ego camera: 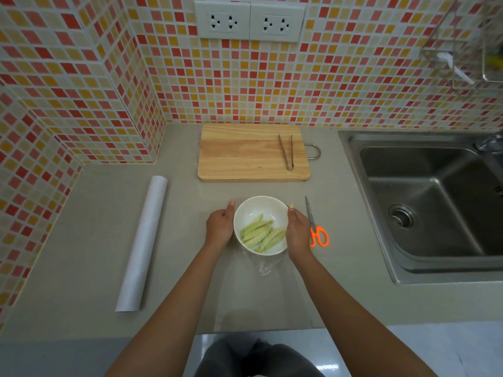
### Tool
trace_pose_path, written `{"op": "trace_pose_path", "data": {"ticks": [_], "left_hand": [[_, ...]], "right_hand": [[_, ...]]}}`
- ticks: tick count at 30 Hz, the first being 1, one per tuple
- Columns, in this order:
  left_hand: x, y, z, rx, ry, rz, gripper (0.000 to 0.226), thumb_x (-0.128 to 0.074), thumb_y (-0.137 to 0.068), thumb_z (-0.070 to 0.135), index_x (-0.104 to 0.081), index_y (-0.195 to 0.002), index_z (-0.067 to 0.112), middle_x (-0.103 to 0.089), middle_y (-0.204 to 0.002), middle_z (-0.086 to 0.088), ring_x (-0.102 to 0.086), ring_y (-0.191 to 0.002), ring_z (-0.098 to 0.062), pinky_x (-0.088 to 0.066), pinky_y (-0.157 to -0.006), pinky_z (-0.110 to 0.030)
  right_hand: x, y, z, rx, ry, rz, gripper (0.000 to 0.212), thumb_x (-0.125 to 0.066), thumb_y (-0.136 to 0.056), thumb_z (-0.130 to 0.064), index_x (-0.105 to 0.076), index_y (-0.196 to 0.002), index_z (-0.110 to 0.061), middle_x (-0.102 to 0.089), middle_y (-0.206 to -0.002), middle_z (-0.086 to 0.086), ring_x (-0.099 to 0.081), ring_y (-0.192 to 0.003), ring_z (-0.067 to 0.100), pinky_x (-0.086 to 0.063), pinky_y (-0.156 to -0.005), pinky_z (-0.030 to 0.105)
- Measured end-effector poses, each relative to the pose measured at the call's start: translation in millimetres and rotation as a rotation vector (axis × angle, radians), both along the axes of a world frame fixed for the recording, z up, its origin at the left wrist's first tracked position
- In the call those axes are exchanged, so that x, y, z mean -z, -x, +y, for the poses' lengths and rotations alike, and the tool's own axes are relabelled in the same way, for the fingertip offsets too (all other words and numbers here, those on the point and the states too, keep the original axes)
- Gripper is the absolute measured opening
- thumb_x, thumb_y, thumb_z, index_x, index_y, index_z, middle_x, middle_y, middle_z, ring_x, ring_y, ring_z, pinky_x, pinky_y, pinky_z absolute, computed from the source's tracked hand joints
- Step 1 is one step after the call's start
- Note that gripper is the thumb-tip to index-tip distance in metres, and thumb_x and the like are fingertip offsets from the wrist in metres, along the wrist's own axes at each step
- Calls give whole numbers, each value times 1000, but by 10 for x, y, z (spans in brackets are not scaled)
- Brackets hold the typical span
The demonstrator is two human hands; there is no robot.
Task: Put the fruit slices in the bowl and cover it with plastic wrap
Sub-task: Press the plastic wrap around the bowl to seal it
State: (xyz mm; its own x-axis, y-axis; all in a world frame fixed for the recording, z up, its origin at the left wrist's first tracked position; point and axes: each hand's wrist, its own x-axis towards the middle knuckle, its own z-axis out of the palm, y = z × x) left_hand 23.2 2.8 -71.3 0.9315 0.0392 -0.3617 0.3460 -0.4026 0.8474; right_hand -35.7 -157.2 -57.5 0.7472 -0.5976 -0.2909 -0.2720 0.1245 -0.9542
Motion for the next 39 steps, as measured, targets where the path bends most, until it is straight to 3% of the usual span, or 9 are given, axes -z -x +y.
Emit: {"op": "trace_pose_path", "data": {"ticks": [4, 9, 15, 21, 26, 28, 31, 35, 39], "left_hand": [[-47, -15, 38, -3, -48, 30, 63, -37, -95, 55, -41, -50, 11, -50, -55, -5, -49, -58, -22, -37, -60, -32], [-104, -16, 6, -61, 105, 144, 66, -31, -94, 60, -58, -65, 7, -59, -66, -6, -54, -65, -22, -38, -63, -32], [-77, 55, 40, -112, 201, -35, 50, -53, -93, 41, -43, -55, 11, -45, -47, 1, -42, -40, -8, -37, -46, -21], [25, 73, 89, -181, 133, -108, 44, -57, -93, 30, -36, -60, 10, -36, -55, -6, -36, -47, -14, -34, -45, -25], [9, 142, 32, -162, 53, -180, 46, -58, -92, 27, -29, -58, 16, -31, -54, 2, -28, -51, -10, -28, -43, -15], [-8, 206, -14, -157, 37, -231, 38, -59, -91, 23, -36, -62, 15, -38, -58, 4, -32, -54, -9, -31, -47, -13], [-27, 278, -55, -121, -9, -352, 5, -55, -91, 10, -58, -87, 8, -53, -87, -2, -51, -73, -13, -37, -65, -13], [7, 305, -54, -110, -95, -435, 18, -52, -93, 6, -68, -87, -1, -55, -94, -7, -49, -94, -23, -31, -75, -17], [32, 323, -11, -83, -135, -410, 31, -39, -100, 18, -66, -92, 5, -60, -91, -2, -43, -99, -17, -35, -80, -21]], "right_hand": [[-3, -1, 12, -12, 25, -6, 32, -40, -100, -16, -47, -70, -7, -41, -65, 9, -39, -65, 17, -32, -62, 29], [10, -3, 8, 11, 38, 5, 33, -40, -100, -17, -46, -69, -6, -40, -63, 5, -38, -64, 15, -32, -60, 29], [31, -10, 13, 30, 64, 22, 37, -39, -100, -17, -42, -64, -10, -40, -62, 7, -37, -64, 16, -31, -62, 29], [45, -49, 75, 78, 82, 19, 37, -40, -99, -16, -42, -63, -9, -37, -61, 6, -34, -61, 13, -30, -58, 29], [52, -59, 93, 92, 93, 27, 43, -40, -100, -17, -37, -57, -16, -36, -58, -1, -33, -58, 11, -30, -55, 26], [45, -63, 99, 82, 96, 32, 42, -39, -100, -17, -39, -58, -16, -39, -59, 0, -36, -59, 11, -32, -58, 28], [22, -67, 97, 70, 118, 32, 43, -39, -100, -17, -37, -58, -17, -38, -58, -2, -35, -59, 11, -31, -59, 28], [15, -63, 115, 66, 95, 31, 37, -39, -100, -18, -42, -64, -9, -39, -62, 5, -37, -64, 15, -32, -62, 29], [4, -38, 126, 104, -74, 30, 33, -40, -98, -18, -59, -76, -2, -56, -72, 7, -51, -72, 17, -42, -67, 27]]}}
